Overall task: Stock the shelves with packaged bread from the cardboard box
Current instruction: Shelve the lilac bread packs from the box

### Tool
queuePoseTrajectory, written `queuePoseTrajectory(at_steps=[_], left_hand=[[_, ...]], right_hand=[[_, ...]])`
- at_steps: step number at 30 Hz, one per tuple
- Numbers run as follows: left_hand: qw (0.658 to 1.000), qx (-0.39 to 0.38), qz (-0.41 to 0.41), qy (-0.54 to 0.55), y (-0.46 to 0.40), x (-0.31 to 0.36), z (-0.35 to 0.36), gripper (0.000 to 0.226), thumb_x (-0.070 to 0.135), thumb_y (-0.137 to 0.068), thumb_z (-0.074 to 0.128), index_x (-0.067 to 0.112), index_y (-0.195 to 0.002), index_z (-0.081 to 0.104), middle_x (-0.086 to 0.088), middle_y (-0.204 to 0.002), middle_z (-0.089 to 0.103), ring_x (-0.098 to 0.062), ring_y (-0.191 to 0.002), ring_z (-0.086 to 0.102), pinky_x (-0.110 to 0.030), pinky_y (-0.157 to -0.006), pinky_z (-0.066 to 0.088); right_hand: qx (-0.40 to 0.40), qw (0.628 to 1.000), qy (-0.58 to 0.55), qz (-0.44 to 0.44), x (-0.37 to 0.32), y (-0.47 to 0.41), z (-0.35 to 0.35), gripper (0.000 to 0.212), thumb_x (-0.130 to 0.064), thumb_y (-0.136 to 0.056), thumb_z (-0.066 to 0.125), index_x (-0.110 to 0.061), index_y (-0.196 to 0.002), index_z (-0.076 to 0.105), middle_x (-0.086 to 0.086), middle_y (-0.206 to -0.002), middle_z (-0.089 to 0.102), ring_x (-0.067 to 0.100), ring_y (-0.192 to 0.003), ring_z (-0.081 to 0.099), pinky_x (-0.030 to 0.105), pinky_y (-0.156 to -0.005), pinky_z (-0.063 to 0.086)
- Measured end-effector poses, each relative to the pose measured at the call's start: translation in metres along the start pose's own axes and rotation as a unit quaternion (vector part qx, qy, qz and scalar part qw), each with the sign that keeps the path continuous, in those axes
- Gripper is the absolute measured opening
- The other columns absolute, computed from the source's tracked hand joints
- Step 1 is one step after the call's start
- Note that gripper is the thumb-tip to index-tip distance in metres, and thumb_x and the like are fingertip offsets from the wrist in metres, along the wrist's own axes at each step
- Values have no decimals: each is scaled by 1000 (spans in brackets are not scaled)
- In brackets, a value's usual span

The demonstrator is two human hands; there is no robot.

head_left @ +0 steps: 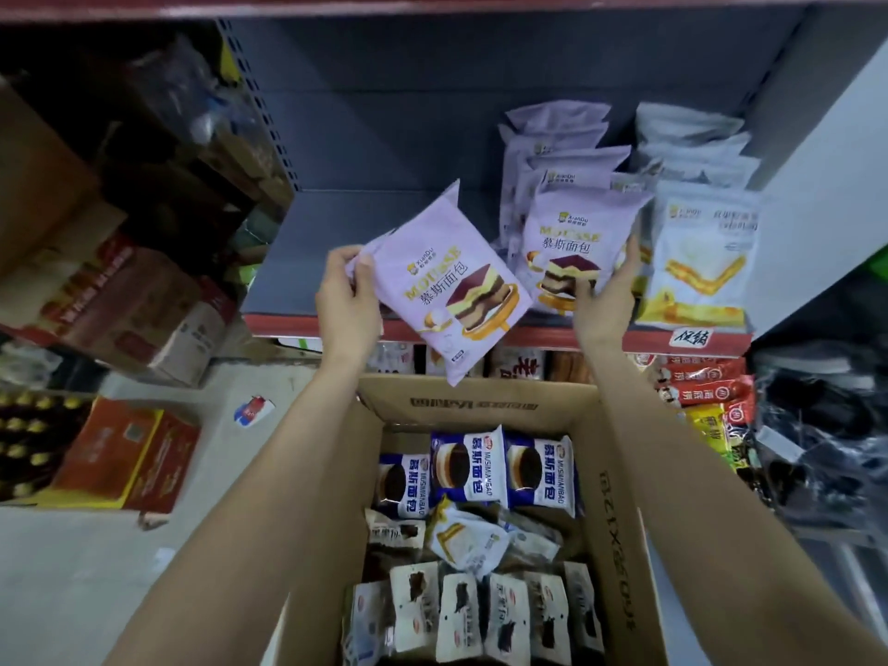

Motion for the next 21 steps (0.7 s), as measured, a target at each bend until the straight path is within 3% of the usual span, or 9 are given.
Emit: queuePoseTrajectory(at_steps=[3,5,8,11,14,16,19,21], left_hand=[[999,-26,-8,38,-26,-5,33,9,22,-99,43,17,-99,51,15,-82,56,-11,-77,53,-31,-72,50],[998,-38,-22,55,-40,-8,53,9,20,-98,43,19,-97,52,11,-84,58,-14,-80,53,-37,-74,49],[993,-85,-29,78,-57,-4,80,11,23,-95,46,20,-99,55,2,-93,62,-15,-85,56,-37,-78,49],[984,-153,6,87,-66,6,104,13,25,-94,47,25,-99,59,5,-91,65,-8,-83,59,-37,-75,53],[984,-150,52,75,-69,17,117,16,16,-96,47,18,-102,62,12,-83,63,11,-71,54,-21,-69,45],[984,-147,66,76,-71,24,119,17,15,-96,48,17,-107,62,11,-87,64,13,-72,54,-17,-71,44],[981,-167,47,84,-68,28,123,22,20,-95,51,18,-116,58,8,-94,63,0,-82,58,-23,-79,46],[979,-195,10,52,-61,21,123,32,23,-95,52,22,-126,50,2,-100,62,-16,-91,60,-31,-85,49]], right_hand=[[38,995,53,-80,-12,19,-5,68,-5,-91,53,-14,-149,19,17,-144,36,32,-130,40,43,-98,41],[45,983,81,-157,-22,32,-9,61,-11,-91,54,-15,-146,28,18,-145,31,33,-133,31,38,-104,30],[-67,961,142,-227,-30,41,-2,53,-22,-91,57,-23,-141,38,13,-146,32,33,-131,35,39,-97,40],[-88,956,193,-201,-29,37,5,51,-19,-87,63,-27,-132,41,10,-138,38,34,-117,50,43,-78,52],[-50,960,204,-186,-30,34,9,49,-16,-86,65,-21,-129,44,13,-131,42,33,-114,49,41,-71,52],[-31,961,215,-174,-30,34,14,47,-16,-86,65,-19,-129,45,15,-130,42,34,-113,49,37,-68,46],[-27,960,234,-149,-27,38,20,44,-21,-87,65,-19,-126,45,15,-127,42,34,-108,50,34,-62,41],[-39,952,263,-149,-23,45,21,41,-24,-86,65,-22,-121,43,16,-122,45,35,-105,51,39,-63,48]])
Point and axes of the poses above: each hand's wrist, its own y-axis away from the middle knuckle, its own z-axis out of the palm, x = y × z, the point moved 2 cm from there along -y, towards the middle knuckle
